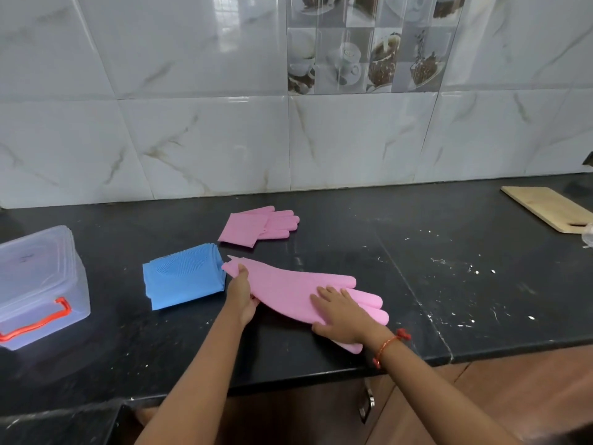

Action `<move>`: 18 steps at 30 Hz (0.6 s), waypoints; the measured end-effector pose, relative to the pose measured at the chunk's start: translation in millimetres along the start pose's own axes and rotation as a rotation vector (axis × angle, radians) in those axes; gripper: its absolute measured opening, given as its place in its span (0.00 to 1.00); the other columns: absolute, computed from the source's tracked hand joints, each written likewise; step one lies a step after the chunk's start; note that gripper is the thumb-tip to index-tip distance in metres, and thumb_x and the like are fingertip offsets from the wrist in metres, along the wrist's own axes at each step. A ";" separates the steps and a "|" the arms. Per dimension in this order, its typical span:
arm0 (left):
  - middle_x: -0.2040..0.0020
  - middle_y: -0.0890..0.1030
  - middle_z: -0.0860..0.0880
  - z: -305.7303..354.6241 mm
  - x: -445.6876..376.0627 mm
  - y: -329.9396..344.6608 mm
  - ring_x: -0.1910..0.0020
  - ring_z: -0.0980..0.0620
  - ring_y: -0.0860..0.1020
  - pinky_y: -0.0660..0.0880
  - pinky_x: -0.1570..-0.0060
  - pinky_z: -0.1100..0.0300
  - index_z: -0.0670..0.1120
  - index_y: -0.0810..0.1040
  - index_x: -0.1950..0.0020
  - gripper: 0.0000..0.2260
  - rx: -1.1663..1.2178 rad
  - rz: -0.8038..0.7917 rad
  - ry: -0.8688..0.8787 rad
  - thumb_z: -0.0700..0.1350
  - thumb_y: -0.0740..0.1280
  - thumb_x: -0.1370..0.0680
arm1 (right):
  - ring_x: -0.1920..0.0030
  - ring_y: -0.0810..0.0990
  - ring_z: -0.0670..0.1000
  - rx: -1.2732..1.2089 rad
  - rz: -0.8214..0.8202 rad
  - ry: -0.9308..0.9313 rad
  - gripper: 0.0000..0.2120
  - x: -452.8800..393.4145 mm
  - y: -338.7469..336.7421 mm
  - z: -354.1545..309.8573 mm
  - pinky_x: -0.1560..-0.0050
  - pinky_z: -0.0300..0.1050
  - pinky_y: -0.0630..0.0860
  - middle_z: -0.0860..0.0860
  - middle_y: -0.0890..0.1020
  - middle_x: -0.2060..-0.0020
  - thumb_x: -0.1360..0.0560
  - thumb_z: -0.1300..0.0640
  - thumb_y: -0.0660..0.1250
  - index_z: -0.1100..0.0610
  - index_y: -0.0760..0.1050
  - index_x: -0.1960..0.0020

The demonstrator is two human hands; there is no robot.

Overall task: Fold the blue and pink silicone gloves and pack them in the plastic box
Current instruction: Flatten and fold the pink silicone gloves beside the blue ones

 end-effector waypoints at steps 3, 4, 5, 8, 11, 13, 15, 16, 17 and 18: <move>0.31 0.72 0.42 -0.4 1.3 -1.3 0.32 0.44 0.71 0.68 0.33 0.47 0.43 0.62 0.27 0.20 0.027 -0.001 -0.005 0.48 0.55 0.18 | 0.27 0.59 0.58 0.092 -0.042 -0.030 0.28 -10.3 -11.1 3.2 0.26 0.55 0.50 0.57 0.63 0.28 0.25 0.50 0.62 0.60 0.61 0.28; 0.31 0.72 0.42 -0.4 0.7 -2.0 0.32 0.44 0.71 0.68 0.34 0.47 0.43 0.62 0.27 0.20 0.025 -0.002 -0.007 0.48 0.55 0.18 | 0.28 0.61 0.57 0.090 -0.094 -0.023 0.29 -14.0 -14.9 5.4 0.27 0.55 0.52 0.56 0.65 0.29 0.26 0.49 0.65 0.59 0.63 0.29; 0.32 0.72 0.42 -0.1 0.3 -2.6 0.32 0.44 0.71 0.68 0.34 0.47 0.42 0.62 0.28 0.20 0.019 -0.001 -0.010 0.47 0.56 0.18 | 0.29 0.63 0.57 0.060 -0.160 -0.005 0.32 -17.8 -19.5 8.3 0.27 0.54 0.54 0.54 0.66 0.29 0.28 0.47 0.67 0.57 0.63 0.28; 0.33 0.73 0.42 3.3 -3.9 -6.8 0.37 0.45 0.74 0.70 0.38 0.49 0.42 0.63 0.28 0.20 0.006 0.008 -0.018 0.43 0.59 0.19 | 0.31 0.68 0.54 -0.065 -0.286 0.050 0.34 -36.1 -41.8 13.5 0.29 0.48 0.63 0.51 0.69 0.30 0.30 0.43 0.70 0.54 0.65 0.28; 0.34 0.75 0.42 7.3 -9.7 -10.0 0.44 0.47 0.75 0.72 0.39 0.50 0.42 0.65 0.29 0.20 -0.017 0.019 -0.024 0.41 0.61 0.20 | 0.33 0.70 0.55 -0.163 -0.176 0.068 0.30 -70.1 -70.9 12.2 0.31 0.48 0.65 0.53 0.71 0.32 0.27 0.45 0.66 0.57 0.66 0.29; 0.35 0.76 0.42 9.3 -13.2 -12.3 0.45 0.48 0.75 0.72 0.39 0.50 0.42 0.64 0.29 0.21 -0.061 0.040 -0.021 0.40 0.62 0.21 | 0.32 0.69 0.56 -0.151 -0.105 0.087 0.28 -92.6 -78.6 9.3 0.32 0.48 0.65 0.55 0.70 0.31 0.24 0.47 0.64 0.58 0.65 0.29; 0.35 0.75 0.42 12.1 -18.0 -13.4 0.45 0.47 0.75 0.72 0.39 0.50 0.44 0.62 0.27 0.23 -0.105 0.053 -0.009 0.40 0.63 0.22 | 0.31 0.68 0.57 -0.131 -0.091 0.084 0.26 -113.2 -76.1 -0.4 0.33 0.47 0.65 0.55 0.69 0.30 0.23 0.51 0.61 0.59 0.63 0.28; 0.35 0.75 0.42 14.4 -19.9 -13.1 0.45 0.47 0.75 0.72 0.38 0.49 0.45 0.60 0.26 0.25 -0.132 0.059 0.004 0.40 0.63 0.22 | 0.31 0.67 0.57 -0.131 -0.091 0.072 0.25 -123.1 -72.4 -7.0 0.32 0.48 0.65 0.56 0.68 0.29 0.22 0.53 0.60 0.59 0.62 0.27; 0.34 0.73 0.42 17.1 -20.8 -13.0 0.45 0.47 0.74 0.72 0.38 0.49 0.46 0.58 0.25 0.26 -0.168 0.066 0.019 0.40 0.63 0.22 | 0.30 0.67 0.57 -0.130 -0.089 0.056 0.24 -132.8 -68.0 -14.3 0.31 0.48 0.65 0.56 0.67 0.29 0.22 0.55 0.59 0.58 0.62 0.27; 0.33 0.72 0.43 19.3 -20.9 -12.6 0.44 0.47 0.73 0.71 0.37 0.49 0.47 0.56 0.24 0.27 -0.202 0.072 0.033 0.40 0.62 0.21 | 0.30 0.67 0.57 -0.121 -0.084 0.041 0.23 -141.4 -63.7 -21.7 0.31 0.49 0.65 0.57 0.67 0.29 0.22 0.57 0.58 0.57 0.61 0.27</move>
Point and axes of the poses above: each hand's wrist, its own x-axis away from the middle knuckle, its own y-axis out of the palm, z = x × y, the point moved 9 cm from there along -x, towards the middle knuckle
